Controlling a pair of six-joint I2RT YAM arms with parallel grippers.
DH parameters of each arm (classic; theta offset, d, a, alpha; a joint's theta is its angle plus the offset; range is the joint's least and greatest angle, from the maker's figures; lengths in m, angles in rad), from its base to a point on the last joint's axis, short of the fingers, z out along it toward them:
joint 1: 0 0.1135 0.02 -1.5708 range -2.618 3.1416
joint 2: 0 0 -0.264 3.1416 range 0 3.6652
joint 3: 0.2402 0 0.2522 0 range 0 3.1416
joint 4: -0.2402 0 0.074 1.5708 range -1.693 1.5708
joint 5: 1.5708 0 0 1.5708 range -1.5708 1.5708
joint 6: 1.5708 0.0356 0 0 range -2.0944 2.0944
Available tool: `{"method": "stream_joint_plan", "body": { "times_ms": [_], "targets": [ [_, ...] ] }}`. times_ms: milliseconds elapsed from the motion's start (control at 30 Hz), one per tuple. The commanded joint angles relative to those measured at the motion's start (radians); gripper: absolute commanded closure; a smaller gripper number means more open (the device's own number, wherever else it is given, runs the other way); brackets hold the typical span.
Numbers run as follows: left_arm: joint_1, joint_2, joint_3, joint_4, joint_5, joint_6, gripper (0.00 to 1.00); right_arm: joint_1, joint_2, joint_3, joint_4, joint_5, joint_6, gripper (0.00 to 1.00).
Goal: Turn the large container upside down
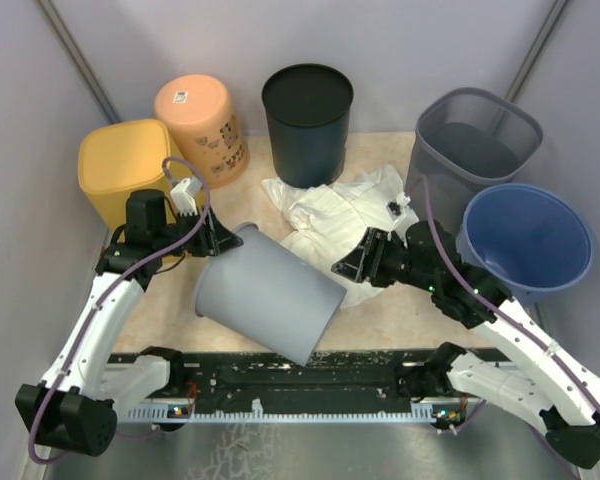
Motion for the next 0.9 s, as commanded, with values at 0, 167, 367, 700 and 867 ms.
{"method": "stream_joint_plan", "body": {
  "times_ms": [0,167,367,700,867],
  "targets": [
    [-0.006,0.014,0.026,-0.152,-0.052,0.077,0.53,0.004,-0.044,-0.053,-0.138,0.063,0.033,0.44],
    [-0.005,0.016,0.019,-0.141,-0.012,0.058,0.83,0.004,-0.13,-0.161,-0.206,0.193,0.171,0.44],
    [-0.005,0.0,0.006,-0.111,-0.021,0.006,1.0,0.004,-0.15,-0.204,-0.284,0.383,0.196,0.74],
    [-0.003,-0.047,0.183,-0.324,-0.029,0.041,1.0,0.004,0.196,-0.191,0.072,0.383,-0.025,1.0],
    [-0.01,-0.075,0.337,-0.46,-0.104,0.036,1.0,0.004,0.43,-0.116,0.256,0.358,-0.125,1.0]
  ]
}}
